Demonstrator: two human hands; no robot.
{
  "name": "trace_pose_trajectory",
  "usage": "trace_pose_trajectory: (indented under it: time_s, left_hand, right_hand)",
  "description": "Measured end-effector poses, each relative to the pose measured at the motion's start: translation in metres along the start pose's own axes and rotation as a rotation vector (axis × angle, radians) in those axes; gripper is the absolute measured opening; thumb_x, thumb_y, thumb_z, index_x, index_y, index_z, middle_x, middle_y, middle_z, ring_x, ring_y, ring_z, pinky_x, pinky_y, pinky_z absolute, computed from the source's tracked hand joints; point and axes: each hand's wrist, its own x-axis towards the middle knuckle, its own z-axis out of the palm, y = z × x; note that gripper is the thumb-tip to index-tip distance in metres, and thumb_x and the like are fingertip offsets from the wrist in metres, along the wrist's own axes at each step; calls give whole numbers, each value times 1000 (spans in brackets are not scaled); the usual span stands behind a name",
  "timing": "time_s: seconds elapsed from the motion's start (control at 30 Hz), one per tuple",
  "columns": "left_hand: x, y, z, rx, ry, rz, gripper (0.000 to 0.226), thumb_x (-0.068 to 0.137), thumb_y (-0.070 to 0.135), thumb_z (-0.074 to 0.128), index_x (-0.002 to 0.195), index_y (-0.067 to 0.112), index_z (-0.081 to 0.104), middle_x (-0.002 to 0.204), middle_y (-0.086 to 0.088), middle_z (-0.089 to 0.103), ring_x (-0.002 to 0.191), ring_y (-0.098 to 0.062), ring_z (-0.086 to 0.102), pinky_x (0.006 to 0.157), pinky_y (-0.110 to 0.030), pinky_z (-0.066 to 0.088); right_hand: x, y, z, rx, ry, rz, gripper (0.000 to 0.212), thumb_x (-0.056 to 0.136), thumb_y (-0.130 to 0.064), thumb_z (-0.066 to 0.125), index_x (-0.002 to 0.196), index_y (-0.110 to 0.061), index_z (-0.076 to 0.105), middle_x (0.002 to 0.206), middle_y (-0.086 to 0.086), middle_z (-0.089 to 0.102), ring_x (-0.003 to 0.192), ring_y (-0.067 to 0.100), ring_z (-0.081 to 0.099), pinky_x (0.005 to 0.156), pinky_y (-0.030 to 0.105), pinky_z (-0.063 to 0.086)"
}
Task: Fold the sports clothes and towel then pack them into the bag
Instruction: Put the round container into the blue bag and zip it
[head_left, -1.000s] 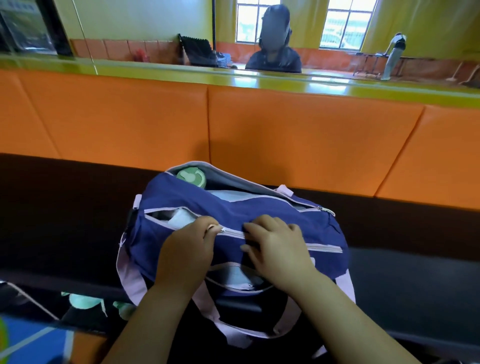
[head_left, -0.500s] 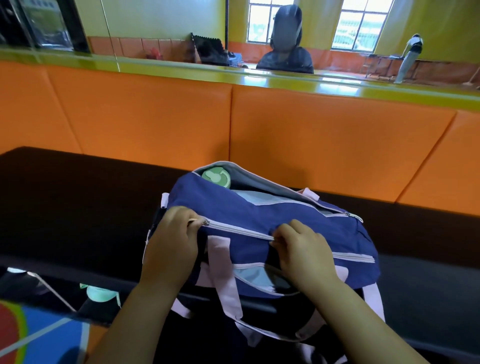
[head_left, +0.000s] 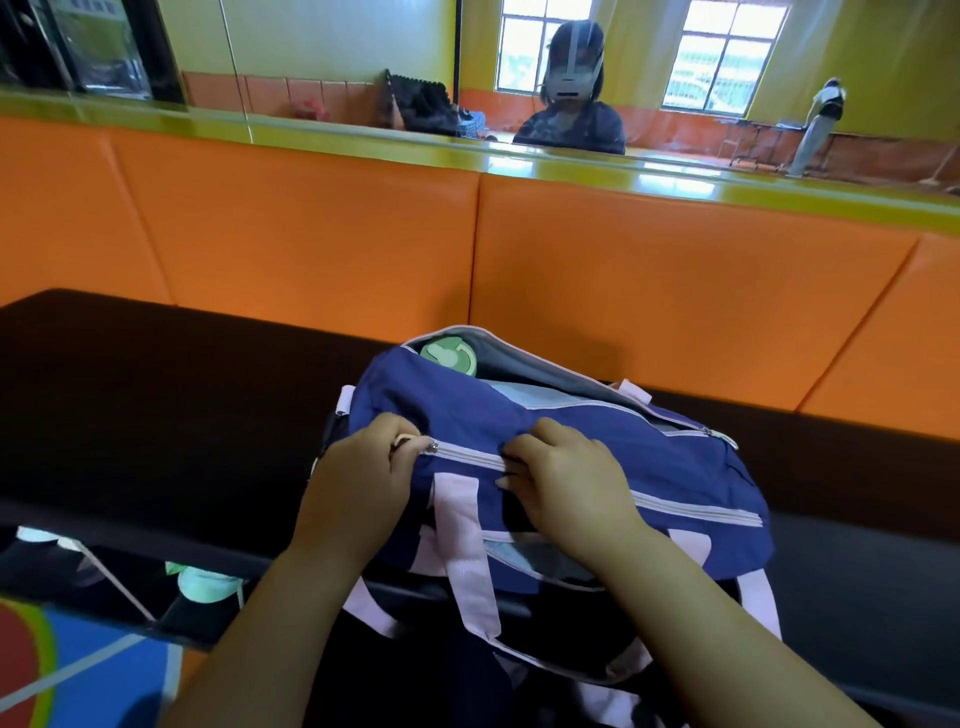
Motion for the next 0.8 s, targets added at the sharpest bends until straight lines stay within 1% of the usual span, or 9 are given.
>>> trace_pose_trajectory:
  time_s: [0.1, 0.2, 0.3, 0.37, 0.43, 0.53, 0.6, 0.67, 0.8]
  left_hand:
    - [-2, -4, -4, -17, 64, -28, 11, 91, 18, 57, 85, 15, 65, 78, 3, 68, 73, -17, 63, 68, -34, 51]
    - [-2, -18, -15, -38, 118, -108, 10, 91, 16, 57, 84, 17, 63, 75, 4, 64, 72, -15, 61, 67, -33, 50]
    - [-1, -32, -26, -9, 154, -118, 10, 89, 12, 59, 80, 14, 63, 71, 2, 63, 68, -16, 59, 64, -36, 49]
    - [-1, -34, -27, 24, 155, -93, 10, 87, 11, 60, 78, 12, 63, 68, 0, 62, 65, -19, 58, 62, -36, 48]
    - [1, -35, -24, 71, 161, -50, 10, 85, 8, 62, 76, 10, 62, 67, -1, 61, 63, -21, 56, 60, -36, 47]
    - [3, -35, -20, 171, 172, 44, 7, 80, 2, 66, 77, 7, 62, 78, -5, 58, 70, -23, 54, 64, -34, 44]
    - [7, -35, -18, 226, 201, 76, 8, 77, 3, 68, 85, 5, 65, 87, -11, 57, 78, -29, 53, 71, -37, 44]
    - [12, -33, -14, 295, 226, 141, 17, 79, 13, 64, 91, 3, 67, 90, -13, 58, 80, -32, 54, 76, -39, 42]
    - [26, -15, -1, 309, 188, 253, 28, 80, 25, 51, 88, 4, 68, 87, -10, 60, 78, -30, 54, 75, -40, 44]
  right_hand:
    - [3, -5, 4, 18, 12, 20, 21, 64, -19, 84, 78, -22, 69, 72, -3, 61, 58, 24, 61, 46, 24, 31]
    - [-4, -3, 2, 43, 16, 65, 19, 67, -15, 83, 75, -22, 67, 70, -4, 59, 55, 22, 59, 43, 17, 19]
    - [-9, -3, 1, 44, 24, 80, 19, 67, -14, 83, 75, -21, 67, 69, -4, 59, 55, 21, 58, 48, 8, 8]
    - [-10, -6, 1, 61, 32, 78, 18, 68, -13, 82, 77, -20, 68, 71, -2, 60, 57, 23, 60, 48, 10, 10]
    - [-9, -8, -1, 69, 13, 56, 11, 78, -18, 74, 87, -19, 68, 82, 0, 61, 71, 26, 62, 49, 19, 20]
    - [-7, 0, -6, 82, -62, 34, 23, 91, -36, 57, 109, -22, 63, 101, -3, 58, 95, 23, 56, 64, 27, 32]
    - [-9, 10, -9, 116, -88, 33, 28, 90, -43, 57, 111, -25, 62, 101, -5, 57, 98, 21, 54, 67, 28, 35]
    - [-13, 22, -12, 158, -90, 54, 28, 88, -45, 59, 108, -26, 64, 99, -7, 59, 97, 19, 55, 69, 29, 40]
    - [-24, 51, -20, 215, -88, 99, 26, 86, -45, 62, 103, -26, 67, 99, -10, 62, 96, 15, 58, 74, 30, 47]
